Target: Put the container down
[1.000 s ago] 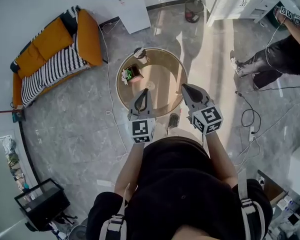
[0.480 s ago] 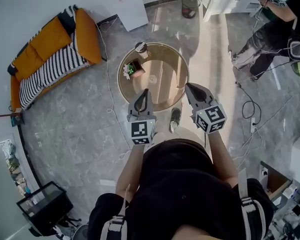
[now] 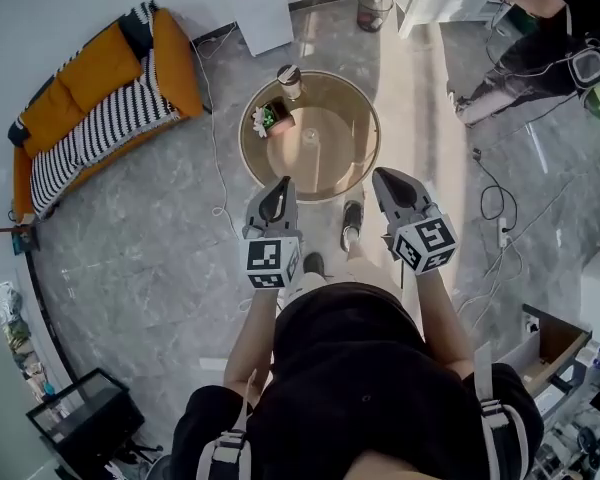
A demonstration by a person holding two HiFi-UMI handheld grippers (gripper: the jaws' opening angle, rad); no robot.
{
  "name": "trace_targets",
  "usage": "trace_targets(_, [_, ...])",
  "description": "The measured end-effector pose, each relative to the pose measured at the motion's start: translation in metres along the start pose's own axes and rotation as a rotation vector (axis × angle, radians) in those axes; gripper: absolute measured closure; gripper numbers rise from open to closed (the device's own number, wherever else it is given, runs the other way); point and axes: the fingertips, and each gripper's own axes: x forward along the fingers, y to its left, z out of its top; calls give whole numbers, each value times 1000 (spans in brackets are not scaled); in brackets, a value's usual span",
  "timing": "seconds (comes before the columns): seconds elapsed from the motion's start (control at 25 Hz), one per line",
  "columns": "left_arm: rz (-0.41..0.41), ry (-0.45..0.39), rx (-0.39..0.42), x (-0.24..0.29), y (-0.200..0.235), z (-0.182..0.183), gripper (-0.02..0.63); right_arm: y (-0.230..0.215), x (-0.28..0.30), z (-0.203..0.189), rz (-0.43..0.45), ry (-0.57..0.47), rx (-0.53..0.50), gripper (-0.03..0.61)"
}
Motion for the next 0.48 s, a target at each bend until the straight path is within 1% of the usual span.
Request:
trace_targets(0.24, [-60, 11, -19, -52, -1, -16, 595, 55, -37, -7, -32, -18, -5, 575])
trace_targets(0.48, [-115, -5, -10, -77, -1, -15, 595, 83, -61, -11, -76, -52, 4, 575])
